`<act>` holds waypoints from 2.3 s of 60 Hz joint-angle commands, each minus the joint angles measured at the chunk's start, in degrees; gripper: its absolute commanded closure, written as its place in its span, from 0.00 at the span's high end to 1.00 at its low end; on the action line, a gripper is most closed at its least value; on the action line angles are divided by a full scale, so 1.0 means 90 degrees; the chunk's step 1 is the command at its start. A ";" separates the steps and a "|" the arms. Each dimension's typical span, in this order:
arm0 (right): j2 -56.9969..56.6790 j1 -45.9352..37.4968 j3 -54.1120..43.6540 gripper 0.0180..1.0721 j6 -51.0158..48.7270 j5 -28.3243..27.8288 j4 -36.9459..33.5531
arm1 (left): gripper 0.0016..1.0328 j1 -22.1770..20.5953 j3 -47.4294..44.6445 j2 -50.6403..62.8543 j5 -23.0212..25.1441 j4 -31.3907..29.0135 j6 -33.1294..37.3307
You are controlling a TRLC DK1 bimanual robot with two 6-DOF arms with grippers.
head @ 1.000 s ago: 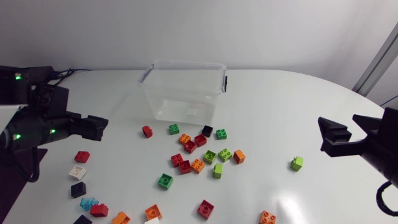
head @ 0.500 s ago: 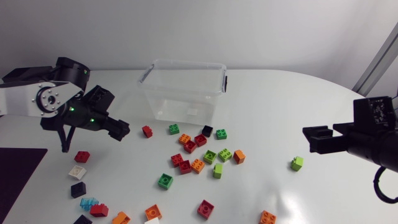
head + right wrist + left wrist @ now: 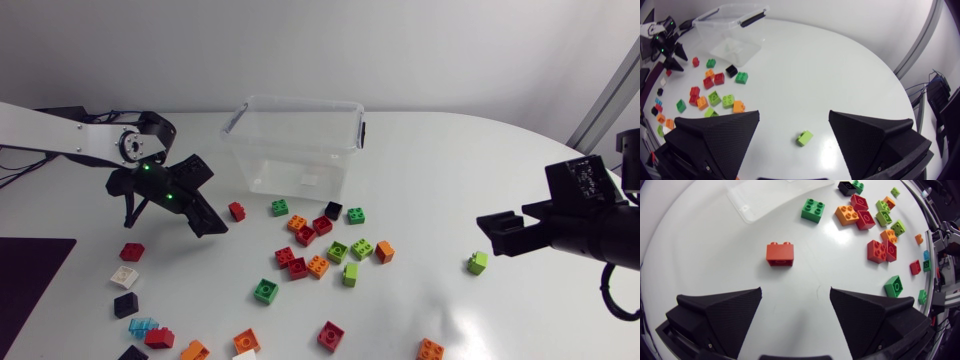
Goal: Place the duplo bricks in the container
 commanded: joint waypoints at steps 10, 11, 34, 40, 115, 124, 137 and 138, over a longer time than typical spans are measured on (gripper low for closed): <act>0.0263 -0.0076 -0.0076 0.92 -0.1207 -0.0341 -0.0142 | 0.89 0.0092 0.0831 0.0858 0.0475 -0.0308 0.0628; 0.0283 -0.0076 -0.0086 0.92 -0.1207 -0.0380 -0.0132 | 0.89 0.0092 0.0870 0.0906 0.0485 -0.0308 0.0657; 0.0488 -0.0086 -0.0223 0.92 -0.1334 -0.0536 -0.0025 | 0.67 0.0014 0.1007 0.1287 0.0573 0.0337 0.0589; 0.0498 -0.0086 -0.0320 0.92 -0.1343 -0.0536 0.0073 | 0.66 -0.0044 0.0929 0.1317 0.0563 0.0610 0.0501; 0.1054 -0.0476 0.0012 0.89 -0.1558 -0.0419 -0.0191 | 0.31 -0.0220 0.0187 -0.0099 0.0172 0.0757 -0.0144; 0.1601 -0.0740 0.0256 0.89 -0.2379 -0.0712 -0.0572 | 0.32 -0.0220 0.0187 -0.1125 0.0583 0.0512 -0.0329; 0.2773 -0.1599 0.1018 0.89 -0.4146 -0.1122 -0.1050 | 0.32 -0.0493 0.0636 -0.1672 0.0719 0.0132 -0.0661; 0.2890 -0.1638 0.1076 0.89 -0.4263 -0.1151 -0.1080 | 0.32 -0.0523 0.0675 -0.1672 0.0719 0.0132 -0.0700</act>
